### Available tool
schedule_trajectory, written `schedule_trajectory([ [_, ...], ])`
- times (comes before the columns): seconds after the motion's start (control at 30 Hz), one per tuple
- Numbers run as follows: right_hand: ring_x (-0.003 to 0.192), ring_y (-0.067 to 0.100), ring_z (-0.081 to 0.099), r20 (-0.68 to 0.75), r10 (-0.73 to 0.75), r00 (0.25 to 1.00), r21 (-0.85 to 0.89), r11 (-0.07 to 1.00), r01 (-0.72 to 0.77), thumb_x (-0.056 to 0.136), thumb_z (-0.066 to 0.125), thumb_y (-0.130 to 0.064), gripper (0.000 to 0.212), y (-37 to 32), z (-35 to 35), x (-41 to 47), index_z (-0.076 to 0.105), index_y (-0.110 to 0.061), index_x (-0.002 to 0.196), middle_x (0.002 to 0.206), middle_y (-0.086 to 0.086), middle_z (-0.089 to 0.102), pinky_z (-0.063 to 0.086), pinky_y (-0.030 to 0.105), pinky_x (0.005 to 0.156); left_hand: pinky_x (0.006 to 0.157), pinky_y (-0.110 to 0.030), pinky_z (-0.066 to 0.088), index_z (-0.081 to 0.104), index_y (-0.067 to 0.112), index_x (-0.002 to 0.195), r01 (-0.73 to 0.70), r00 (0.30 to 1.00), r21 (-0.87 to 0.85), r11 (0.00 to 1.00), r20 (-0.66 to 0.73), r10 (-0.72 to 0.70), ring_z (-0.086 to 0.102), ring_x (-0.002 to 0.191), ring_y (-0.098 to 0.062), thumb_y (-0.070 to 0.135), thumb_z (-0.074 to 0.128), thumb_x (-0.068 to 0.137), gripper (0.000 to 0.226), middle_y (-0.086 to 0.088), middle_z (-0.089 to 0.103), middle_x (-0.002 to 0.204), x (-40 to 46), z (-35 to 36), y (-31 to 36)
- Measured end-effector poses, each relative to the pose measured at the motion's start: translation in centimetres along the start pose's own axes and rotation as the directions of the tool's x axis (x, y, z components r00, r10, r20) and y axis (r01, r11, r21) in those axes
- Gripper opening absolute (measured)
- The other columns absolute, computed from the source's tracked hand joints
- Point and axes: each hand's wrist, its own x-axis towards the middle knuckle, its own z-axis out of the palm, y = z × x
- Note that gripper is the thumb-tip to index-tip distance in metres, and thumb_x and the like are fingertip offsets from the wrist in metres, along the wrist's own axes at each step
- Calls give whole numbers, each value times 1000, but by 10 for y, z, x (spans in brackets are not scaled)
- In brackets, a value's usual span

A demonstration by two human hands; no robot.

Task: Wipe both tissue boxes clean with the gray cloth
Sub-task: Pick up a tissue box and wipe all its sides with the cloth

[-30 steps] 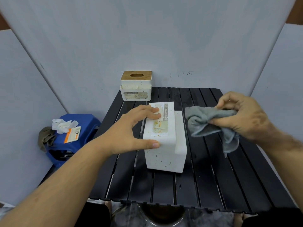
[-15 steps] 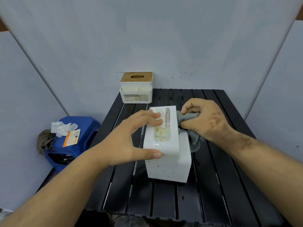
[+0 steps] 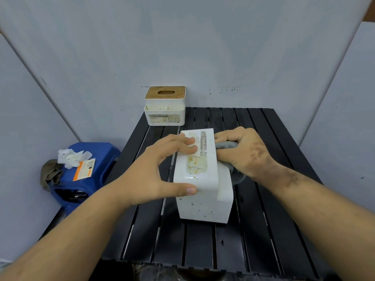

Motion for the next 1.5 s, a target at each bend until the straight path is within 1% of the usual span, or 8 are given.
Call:
schedule_trajectory([
  [0.13,79,15,73,-105,57,993,-49,997,-62,66,89,-5,34,-2,0,-2,64,-13,88,89,1,75,61,32,71,108,-8,36,64,40,125,-5,1000,1,1000,5,5,38,143,4,54,83,66,64,25,50,146,-1,-1,1],
  [0.47,78,31,75,-71,83,994,-38,996,-86,62,90,1,48,-8,-46,-6,47,-11,82,82,13,76,62,39,73,116,-33,32,64,43,127,14,1000,-3,1000,23,-14,36,145,2,55,85,65,67,26,49,147,-1,-3,0],
  [0.8,67,20,70,-156,-12,988,37,999,18,72,84,-1,34,3,4,-9,54,-7,86,73,4,72,62,41,65,109,-12,36,65,41,127,7,1000,1,1000,9,-7,37,144,4,54,84,65,66,25,49,147,-2,-2,0],
  [1.0,75,15,70,-92,-138,986,-44,990,134,72,84,-1,17,8,-32,-7,70,-2,83,81,9,74,61,39,77,111,-21,36,65,38,128,7,1000,12,1000,15,-7,38,143,3,54,84,65,67,24,49,146,-1,-4,0],
  [1.13,97,20,65,5,-221,975,-273,938,214,75,85,-20,20,17,-38,-9,79,-27,94,95,-8,74,54,45,88,107,-10,34,64,42,127,19,1000,10,1000,21,-19,37,142,7,56,84,64,67,28,48,146,-1,-4,0],
  [1.27,110,6,55,66,-290,955,-261,919,297,85,77,-22,26,11,-21,-9,74,-42,102,109,-26,70,48,36,97,108,-8,31,64,42,127,28,999,-1,1000,17,-28,35,143,9,56,83,62,69,30,48,146,-1,-3,0],
  [1.33,109,-6,51,105,-320,941,-281,899,337,86,75,-18,28,9,-13,-8,74,-38,105,111,-37,65,43,25,98,109,-13,32,64,41,128,24,1000,3,1000,10,-24,35,144,7,56,83,62,69,30,48,146,-1,-2,0],
  [1.5,115,5,43,90,-239,967,-419,872,255,85,75,-30,28,18,0,-3,74,-42,110,120,-30,62,38,40,103,115,-32,35,65,43,127,31,999,4,1000,-10,-31,36,145,3,56,84,63,68,27,49,147,-2,-2,0],
])
